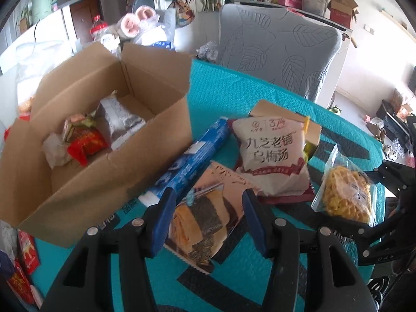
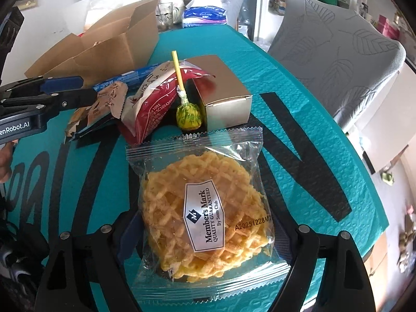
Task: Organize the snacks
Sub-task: 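Grasp the seaweed snack bag with the left tool while the right tool grasps the waffle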
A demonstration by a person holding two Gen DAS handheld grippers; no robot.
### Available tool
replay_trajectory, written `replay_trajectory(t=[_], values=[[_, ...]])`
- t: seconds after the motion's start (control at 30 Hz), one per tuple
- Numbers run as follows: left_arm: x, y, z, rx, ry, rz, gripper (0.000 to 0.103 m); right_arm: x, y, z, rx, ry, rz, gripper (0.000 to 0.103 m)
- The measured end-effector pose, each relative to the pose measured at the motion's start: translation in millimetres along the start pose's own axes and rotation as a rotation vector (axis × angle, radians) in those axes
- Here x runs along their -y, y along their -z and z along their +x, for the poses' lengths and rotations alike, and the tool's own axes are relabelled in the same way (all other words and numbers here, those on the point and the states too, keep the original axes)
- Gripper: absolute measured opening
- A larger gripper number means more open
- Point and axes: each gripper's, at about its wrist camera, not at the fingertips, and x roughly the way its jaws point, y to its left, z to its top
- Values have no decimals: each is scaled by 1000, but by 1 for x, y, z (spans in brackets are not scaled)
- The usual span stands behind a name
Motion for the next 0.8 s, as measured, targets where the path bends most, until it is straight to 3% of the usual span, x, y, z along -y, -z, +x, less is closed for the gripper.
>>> replay_trajectory(t=[0.17, 0.43, 0.6, 0.8], values=[[-23, 6, 9, -38, 64, -100, 53, -7, -5, 6, -4, -14, 4, 86], [-26, 8, 14, -79, 109, -84, 53, -20, -10, 10, -4, -22, 3, 86], [-18, 14, 10, -114, 182, -83, 53, -23, -8, 9, -2, -26, 5, 86], [-11, 15, 3, -110, 222, -88, 53, -22, -6, 9, -2, -31, 8, 86]])
